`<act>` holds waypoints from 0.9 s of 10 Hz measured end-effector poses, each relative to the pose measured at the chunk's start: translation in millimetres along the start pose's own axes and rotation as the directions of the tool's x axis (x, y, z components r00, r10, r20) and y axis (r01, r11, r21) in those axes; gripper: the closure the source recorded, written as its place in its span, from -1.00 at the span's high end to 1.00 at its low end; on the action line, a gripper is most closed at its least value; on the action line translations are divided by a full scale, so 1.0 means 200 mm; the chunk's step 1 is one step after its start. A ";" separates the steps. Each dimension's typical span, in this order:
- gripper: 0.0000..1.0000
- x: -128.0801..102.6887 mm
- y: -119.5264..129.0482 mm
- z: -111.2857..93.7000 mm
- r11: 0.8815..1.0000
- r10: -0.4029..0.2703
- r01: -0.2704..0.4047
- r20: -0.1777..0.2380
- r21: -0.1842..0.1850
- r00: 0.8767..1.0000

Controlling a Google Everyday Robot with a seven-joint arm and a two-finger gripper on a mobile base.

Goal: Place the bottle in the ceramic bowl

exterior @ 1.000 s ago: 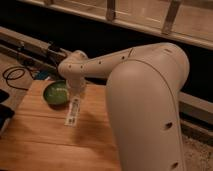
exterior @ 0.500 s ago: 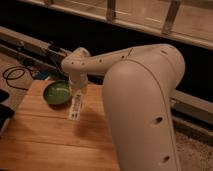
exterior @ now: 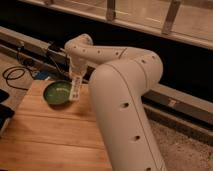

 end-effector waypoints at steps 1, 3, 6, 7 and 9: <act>-1.00 -0.09 0.04 0.03 0.999 -0.022 0.023 0.021 -0.022 1.000; -1.00 -0.21 0.15 0.07 0.994 -0.076 0.080 0.061 -0.070 0.995; -1.00 -0.28 0.28 0.09 0.978 -0.134 0.150 0.114 -0.146 0.984; -1.00 -0.29 0.33 0.10 0.974 -0.150 0.167 0.119 -0.156 0.982; -0.87 -0.29 0.34 0.10 0.973 -0.153 0.170 0.119 -0.156 0.981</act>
